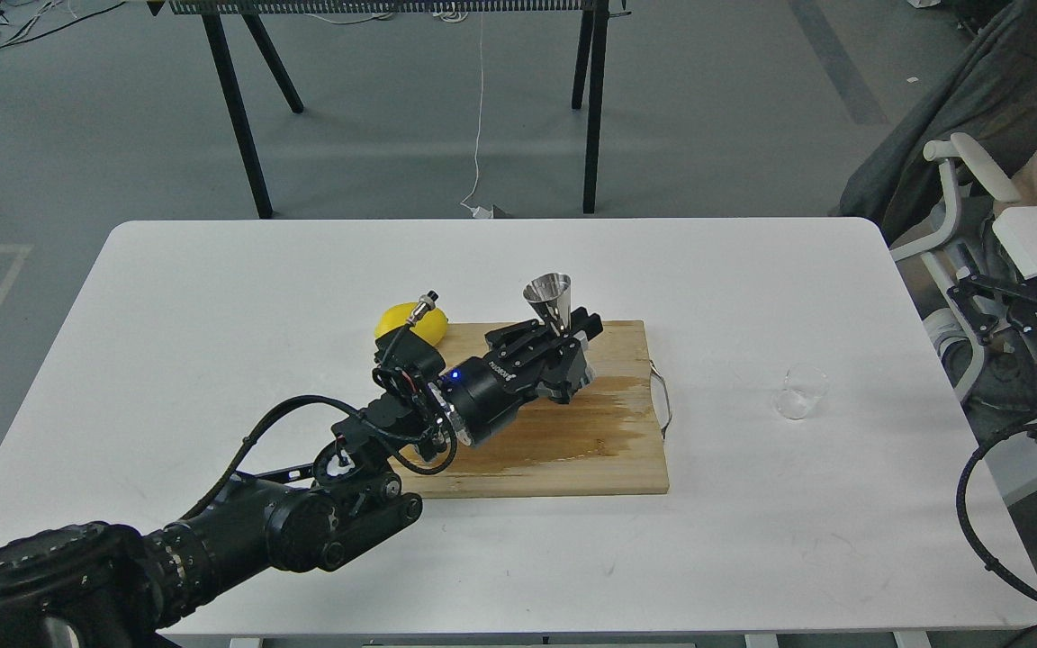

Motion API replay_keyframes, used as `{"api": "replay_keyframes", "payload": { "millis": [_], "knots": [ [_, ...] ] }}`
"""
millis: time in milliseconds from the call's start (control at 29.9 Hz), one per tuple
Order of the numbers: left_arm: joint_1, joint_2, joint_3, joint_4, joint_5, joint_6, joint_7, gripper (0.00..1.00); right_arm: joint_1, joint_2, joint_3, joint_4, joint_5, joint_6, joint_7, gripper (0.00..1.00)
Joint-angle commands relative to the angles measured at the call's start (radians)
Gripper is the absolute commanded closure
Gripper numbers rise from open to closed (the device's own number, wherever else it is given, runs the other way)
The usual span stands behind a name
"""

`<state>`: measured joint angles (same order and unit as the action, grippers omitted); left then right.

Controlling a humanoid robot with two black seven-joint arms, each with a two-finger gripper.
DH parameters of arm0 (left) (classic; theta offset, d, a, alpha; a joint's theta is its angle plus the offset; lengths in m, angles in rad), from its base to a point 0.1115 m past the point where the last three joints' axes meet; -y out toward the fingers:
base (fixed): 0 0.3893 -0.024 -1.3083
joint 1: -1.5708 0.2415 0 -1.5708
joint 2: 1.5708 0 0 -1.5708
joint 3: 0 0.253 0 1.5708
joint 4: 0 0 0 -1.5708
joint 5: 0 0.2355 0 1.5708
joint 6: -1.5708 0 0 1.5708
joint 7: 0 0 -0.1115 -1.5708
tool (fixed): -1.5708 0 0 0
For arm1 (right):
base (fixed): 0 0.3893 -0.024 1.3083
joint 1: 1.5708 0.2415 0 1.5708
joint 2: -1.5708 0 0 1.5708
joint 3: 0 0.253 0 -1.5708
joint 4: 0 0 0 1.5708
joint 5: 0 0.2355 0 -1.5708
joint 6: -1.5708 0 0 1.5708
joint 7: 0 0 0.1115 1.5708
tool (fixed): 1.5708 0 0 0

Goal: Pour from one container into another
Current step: 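Lift the jigger with the left gripper and carry it onto the cutting board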

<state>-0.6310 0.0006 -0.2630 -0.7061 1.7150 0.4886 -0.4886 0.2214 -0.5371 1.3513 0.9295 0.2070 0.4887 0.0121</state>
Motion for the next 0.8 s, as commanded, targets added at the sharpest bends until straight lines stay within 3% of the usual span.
{"api": "replay_keyframes", "payload": {
  "millis": [0,134,368,769],
  "knots": [
    [0.01,-0.001,0.019,0.054,-0.002,0.0,0.0,0.9,-0.002,0.0,0.0,0.002,0.0,0.0,0.0,0.01],
    [0.013,-0.001,0.021,0.14,-0.002,0.0,0.0,0.9,-0.002,0.002,-0.001,0.0,0.0,0.0,0.0,0.01],
    [0.014,-0.001,0.022,0.154,-0.006,0.0,0.0,0.9,-0.002,0.002,-0.001,0.0,0.0,0.0,0.0,0.01],
    [0.017,-0.001,0.024,0.148,-0.009,0.0,0.0,0.71,-0.007,0.002,-0.001,0.0,0.0,0.0,0.0,0.01]
  ]
}}
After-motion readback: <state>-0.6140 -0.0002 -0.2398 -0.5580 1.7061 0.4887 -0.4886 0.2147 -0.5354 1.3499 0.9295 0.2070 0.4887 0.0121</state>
